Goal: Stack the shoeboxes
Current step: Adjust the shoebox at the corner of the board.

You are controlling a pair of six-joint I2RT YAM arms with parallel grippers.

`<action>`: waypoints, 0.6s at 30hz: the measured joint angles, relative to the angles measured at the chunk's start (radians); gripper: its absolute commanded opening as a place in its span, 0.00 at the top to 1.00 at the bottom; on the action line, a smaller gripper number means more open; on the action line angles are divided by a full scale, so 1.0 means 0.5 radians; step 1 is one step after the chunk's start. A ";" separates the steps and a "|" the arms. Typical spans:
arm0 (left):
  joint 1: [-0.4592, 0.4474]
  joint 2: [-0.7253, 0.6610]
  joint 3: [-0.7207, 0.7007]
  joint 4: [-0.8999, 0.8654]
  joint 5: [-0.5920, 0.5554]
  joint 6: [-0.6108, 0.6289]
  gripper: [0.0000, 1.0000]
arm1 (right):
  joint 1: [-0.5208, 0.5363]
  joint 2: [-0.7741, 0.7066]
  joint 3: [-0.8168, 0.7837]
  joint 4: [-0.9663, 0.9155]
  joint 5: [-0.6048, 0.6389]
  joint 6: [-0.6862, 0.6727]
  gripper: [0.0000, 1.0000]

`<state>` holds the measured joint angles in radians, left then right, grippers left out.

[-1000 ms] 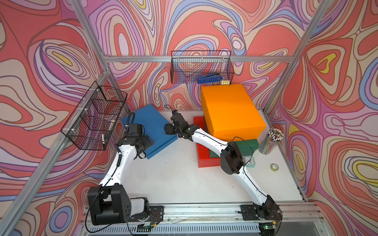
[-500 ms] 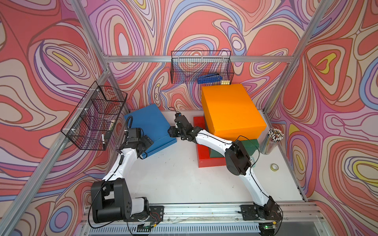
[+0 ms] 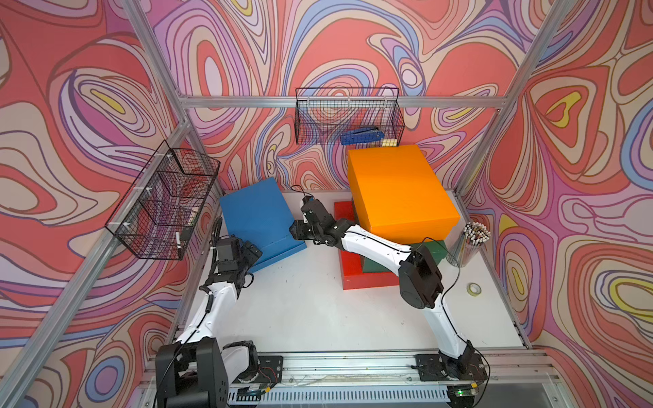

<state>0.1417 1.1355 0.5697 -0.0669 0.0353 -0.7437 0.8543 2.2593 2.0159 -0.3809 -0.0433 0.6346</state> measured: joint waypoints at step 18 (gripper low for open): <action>0.071 -0.394 -0.327 0.208 0.004 -0.430 0.13 | 0.204 -0.040 0.446 -0.378 0.137 -0.060 0.57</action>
<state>0.1772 0.9386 0.4065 0.0368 0.0372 -0.9585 0.9562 2.2395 2.2387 -0.5697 0.0250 0.6044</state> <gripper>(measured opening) 0.865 0.431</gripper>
